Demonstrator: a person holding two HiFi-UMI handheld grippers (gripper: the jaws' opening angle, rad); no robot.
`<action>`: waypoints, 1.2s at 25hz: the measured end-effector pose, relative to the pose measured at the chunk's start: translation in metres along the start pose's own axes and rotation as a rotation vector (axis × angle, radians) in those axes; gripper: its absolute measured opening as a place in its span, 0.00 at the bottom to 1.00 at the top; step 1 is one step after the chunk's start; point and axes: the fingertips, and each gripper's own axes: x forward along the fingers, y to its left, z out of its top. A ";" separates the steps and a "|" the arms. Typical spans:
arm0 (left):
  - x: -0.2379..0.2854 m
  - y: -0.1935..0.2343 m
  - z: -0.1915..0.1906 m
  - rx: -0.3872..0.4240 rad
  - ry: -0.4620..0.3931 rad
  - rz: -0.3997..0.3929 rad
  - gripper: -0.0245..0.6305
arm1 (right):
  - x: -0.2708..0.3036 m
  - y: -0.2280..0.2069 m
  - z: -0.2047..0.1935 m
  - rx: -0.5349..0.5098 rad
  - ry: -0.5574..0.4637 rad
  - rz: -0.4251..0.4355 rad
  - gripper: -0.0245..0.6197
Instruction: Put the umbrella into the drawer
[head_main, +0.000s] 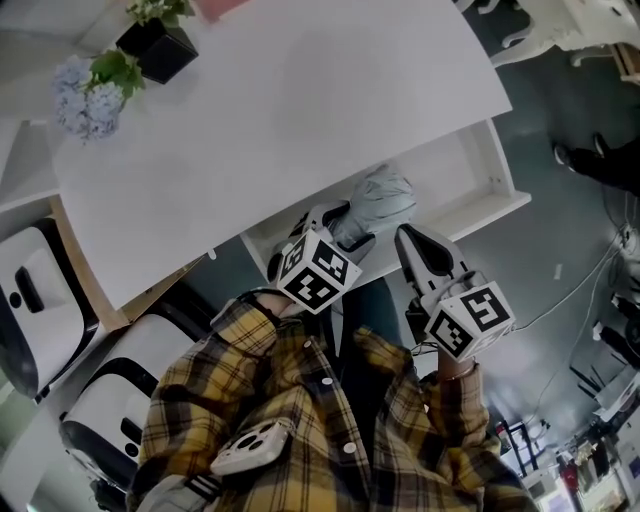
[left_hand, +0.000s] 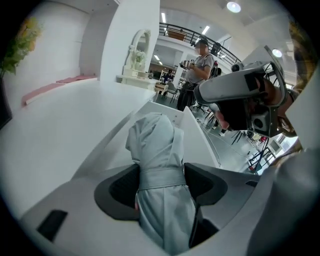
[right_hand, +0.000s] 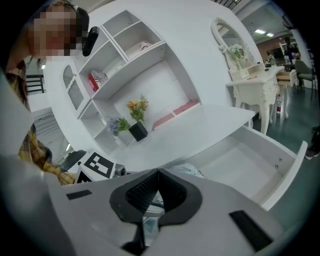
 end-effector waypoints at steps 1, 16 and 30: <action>0.004 0.001 -0.003 0.002 0.008 0.001 0.49 | 0.001 -0.002 -0.002 0.002 0.005 -0.003 0.06; 0.039 0.004 -0.037 0.031 0.090 -0.005 0.48 | 0.028 -0.020 -0.031 0.024 0.077 -0.013 0.06; 0.042 0.006 -0.041 0.006 0.073 -0.030 0.48 | 0.037 -0.024 -0.039 0.060 0.058 0.018 0.06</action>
